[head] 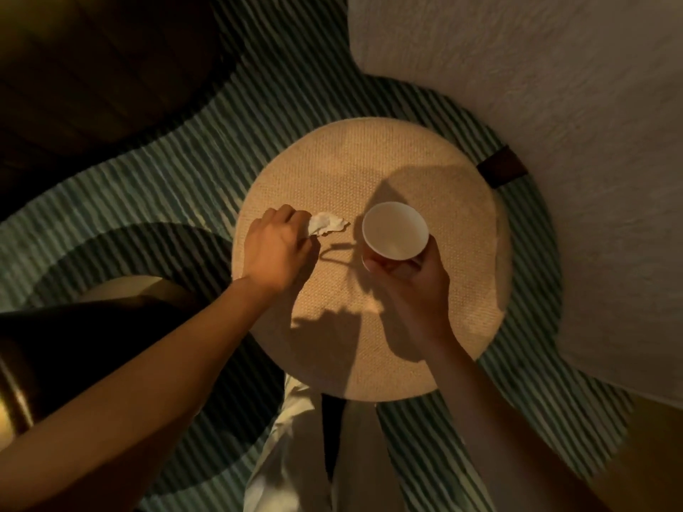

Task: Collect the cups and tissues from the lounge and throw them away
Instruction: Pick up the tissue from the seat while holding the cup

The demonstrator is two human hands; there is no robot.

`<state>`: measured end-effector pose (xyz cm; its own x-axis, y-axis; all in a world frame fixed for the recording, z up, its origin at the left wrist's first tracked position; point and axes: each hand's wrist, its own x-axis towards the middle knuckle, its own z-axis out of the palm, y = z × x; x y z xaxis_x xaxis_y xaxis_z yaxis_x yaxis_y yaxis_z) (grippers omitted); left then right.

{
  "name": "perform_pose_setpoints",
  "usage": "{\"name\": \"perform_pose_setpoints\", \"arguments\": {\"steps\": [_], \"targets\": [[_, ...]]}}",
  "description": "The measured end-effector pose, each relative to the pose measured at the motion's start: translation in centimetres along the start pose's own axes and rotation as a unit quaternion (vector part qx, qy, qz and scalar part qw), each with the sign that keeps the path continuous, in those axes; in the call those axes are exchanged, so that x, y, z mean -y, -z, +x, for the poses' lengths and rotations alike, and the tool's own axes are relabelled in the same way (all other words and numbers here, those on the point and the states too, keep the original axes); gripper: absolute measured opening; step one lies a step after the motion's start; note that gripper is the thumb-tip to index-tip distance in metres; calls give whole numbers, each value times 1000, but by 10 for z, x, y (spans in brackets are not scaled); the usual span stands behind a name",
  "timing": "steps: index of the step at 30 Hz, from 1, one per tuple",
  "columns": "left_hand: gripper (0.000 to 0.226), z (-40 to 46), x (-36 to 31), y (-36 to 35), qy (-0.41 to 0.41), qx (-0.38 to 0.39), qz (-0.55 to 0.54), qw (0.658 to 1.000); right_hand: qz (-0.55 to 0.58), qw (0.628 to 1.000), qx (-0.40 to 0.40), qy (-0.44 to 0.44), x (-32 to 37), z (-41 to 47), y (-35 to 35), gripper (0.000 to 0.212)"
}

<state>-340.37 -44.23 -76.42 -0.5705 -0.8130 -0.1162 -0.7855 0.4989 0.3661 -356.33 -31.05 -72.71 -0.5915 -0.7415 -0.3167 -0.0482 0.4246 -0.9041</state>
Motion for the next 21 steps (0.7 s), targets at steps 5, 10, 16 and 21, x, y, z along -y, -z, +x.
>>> {"name": "perform_pose_setpoints", "arguments": {"steps": [5, 10, 16, 21], "targets": [[34, -30, -15, 58, 55, -51, -91, 993, -25, 999, 25, 23, 41, -24, 10, 66], [39, -96, -45, 128, 114, -94, -127, 981, -30, 993, 79, 86, 106, -59, 19, 63], [38, -204, -99, 195, 225, -173, -141, 948, -47, 969, 196, 145, 165, -110, 41, 63], [35, -314, -155, 221, 358, -264, -171, 879, -114, 919, 315, 207, 189, -173, 61, 64]]}}
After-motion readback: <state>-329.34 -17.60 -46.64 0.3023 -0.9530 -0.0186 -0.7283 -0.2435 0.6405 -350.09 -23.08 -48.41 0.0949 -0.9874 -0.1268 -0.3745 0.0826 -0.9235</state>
